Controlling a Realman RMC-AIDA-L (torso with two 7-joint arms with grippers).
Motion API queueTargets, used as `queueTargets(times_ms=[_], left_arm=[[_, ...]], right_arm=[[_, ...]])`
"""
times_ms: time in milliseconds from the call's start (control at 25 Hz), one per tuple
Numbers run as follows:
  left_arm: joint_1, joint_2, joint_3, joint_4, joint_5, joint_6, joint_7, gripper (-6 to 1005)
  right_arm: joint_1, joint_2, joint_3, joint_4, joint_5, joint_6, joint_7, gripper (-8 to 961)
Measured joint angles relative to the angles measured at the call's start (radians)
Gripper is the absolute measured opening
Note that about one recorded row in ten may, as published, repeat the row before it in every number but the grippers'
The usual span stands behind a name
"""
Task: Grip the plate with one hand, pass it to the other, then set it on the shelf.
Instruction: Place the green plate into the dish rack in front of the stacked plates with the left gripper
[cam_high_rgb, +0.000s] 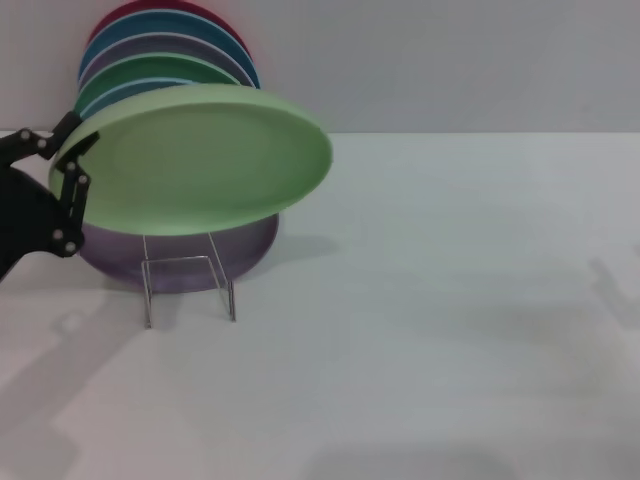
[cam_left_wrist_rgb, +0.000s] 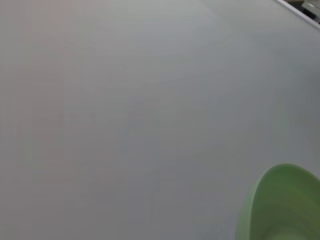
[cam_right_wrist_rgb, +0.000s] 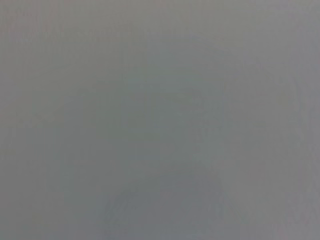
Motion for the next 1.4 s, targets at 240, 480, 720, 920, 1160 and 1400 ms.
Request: queueTargets(times_ms=[240, 480, 720, 920, 1160, 1400], left_arm=[[0.004, 0.003, 0.006, 0.018, -0.001, 0.000, 0.022, 99], [-0.004, 0.004, 0.023, 0.045, -0.001, -0.007, 0.034, 110], [-0.006, 0.004, 0.031, 0.061, -0.001, -0.018, 0.054, 121], [-0.009, 0.000, 0.025, 0.071, -0.001, -0.040, 0.061, 131], [-0.005, -0.018, 0.012, 0.074, -0.003, -0.068, 0.105, 142], [-0.002, -0.049, -0.002, 0.076, -0.004, -0.108, 0.170, 154]], right_arm=[[0.004, 0.000, -0.010, -0.002, -0.007, 0.008, 0.000, 759], [0.007, -0.001, -0.018, -0.002, -0.009, 0.017, -0.001, 764], [0.009, -0.001, -0.020, -0.002, -0.009, 0.023, -0.001, 769], [0.009, -0.001, -0.020, -0.002, -0.009, 0.025, -0.001, 774], [0.010, -0.002, -0.019, -0.002, -0.009, 0.025, -0.001, 779], [0.008, -0.003, -0.019, -0.002, -0.009, 0.026, -0.001, 785]])
